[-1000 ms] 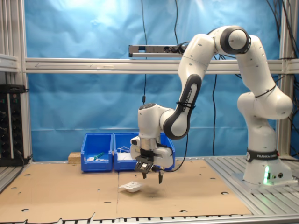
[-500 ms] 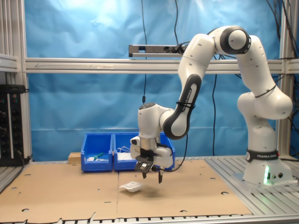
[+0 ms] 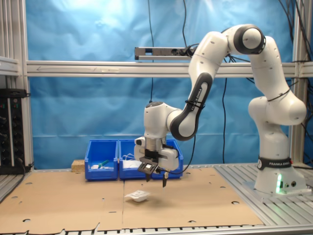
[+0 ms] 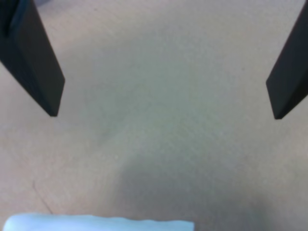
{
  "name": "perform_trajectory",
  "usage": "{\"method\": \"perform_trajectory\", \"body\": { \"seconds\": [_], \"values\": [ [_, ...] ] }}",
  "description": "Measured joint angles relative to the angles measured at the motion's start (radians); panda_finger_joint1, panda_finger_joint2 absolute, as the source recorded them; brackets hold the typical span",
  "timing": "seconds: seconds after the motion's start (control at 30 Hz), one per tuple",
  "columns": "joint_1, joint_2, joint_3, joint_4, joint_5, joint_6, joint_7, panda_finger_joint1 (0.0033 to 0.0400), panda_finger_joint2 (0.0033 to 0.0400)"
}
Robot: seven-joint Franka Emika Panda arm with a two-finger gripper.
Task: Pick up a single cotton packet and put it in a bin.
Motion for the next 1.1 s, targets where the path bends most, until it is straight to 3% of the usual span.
{"method": "perform_trajectory", "body": {
  "seconds": [0.7, 1.1],
  "values": [
    [0.057, -0.147, 0.000, 0.002, -0.024, -0.081, 0.000, 0.0400, 0.0400],
    [0.063, -0.193, -0.001, 0.050, -0.029, -0.099, 0.000, 0.0400, 0.0400]
  ]
}}
